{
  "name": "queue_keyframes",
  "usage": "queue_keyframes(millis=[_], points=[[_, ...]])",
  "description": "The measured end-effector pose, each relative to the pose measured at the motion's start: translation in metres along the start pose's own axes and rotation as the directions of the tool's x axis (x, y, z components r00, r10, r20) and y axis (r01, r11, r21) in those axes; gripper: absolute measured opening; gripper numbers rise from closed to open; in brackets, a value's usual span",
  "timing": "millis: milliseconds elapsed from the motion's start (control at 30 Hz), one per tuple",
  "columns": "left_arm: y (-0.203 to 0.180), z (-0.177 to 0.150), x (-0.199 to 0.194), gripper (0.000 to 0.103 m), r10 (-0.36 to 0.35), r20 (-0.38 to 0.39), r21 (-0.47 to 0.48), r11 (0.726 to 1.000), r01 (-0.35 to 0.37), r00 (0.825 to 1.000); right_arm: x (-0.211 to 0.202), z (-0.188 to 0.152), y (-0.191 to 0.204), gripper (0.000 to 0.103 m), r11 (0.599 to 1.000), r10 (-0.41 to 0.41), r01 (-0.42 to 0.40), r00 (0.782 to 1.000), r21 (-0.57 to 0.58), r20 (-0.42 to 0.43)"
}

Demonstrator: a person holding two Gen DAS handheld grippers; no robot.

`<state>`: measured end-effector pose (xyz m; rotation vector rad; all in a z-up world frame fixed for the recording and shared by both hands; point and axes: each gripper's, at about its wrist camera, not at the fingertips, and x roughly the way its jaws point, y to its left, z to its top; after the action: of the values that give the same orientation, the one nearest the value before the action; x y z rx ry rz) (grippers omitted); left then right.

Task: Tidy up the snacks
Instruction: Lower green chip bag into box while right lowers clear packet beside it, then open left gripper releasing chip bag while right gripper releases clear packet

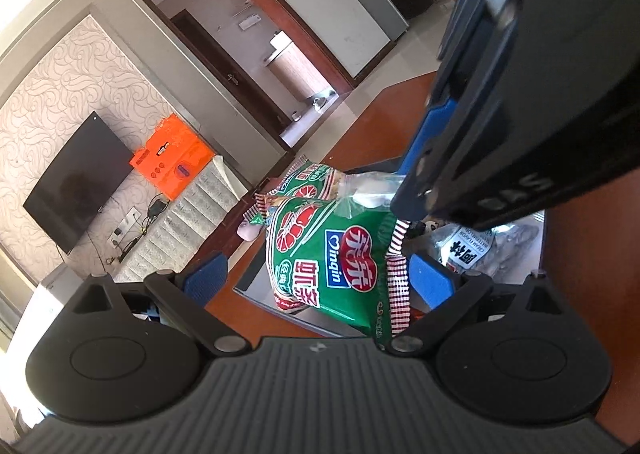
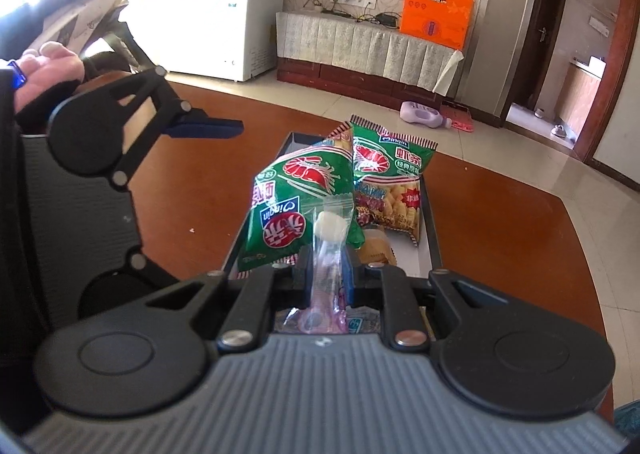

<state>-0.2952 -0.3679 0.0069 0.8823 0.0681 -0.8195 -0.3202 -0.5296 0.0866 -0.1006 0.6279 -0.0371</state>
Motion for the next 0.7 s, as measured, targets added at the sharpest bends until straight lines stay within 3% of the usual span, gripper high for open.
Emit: queue_keyframes(millis=[467, 600, 700], points=[[-0.002, 0.000, -0.001, 0.100, -0.010, -0.014, 0.016, 1.000, 0.010, 1.000, 0.010, -0.003, -0.012, 0.020, 0.999, -0.040, 0.041, 0.999, 0.030, -0.026], [-0.002, 0.001, -0.003, 0.100, -0.014, -0.013, 0.029, 0.999, 0.014, 1.000, 0.004, -0.005, -0.017, 0.029, 0.998, -0.027, 0.027, 1.000, 0.063, -0.008], [-0.003, 0.000, -0.006, 0.101, -0.014, -0.015, 0.043, 0.999, 0.015, 1.000, 0.000, -0.006, -0.016, 0.046, 0.998, -0.016, 0.015, 1.000, 0.067, 0.012]])
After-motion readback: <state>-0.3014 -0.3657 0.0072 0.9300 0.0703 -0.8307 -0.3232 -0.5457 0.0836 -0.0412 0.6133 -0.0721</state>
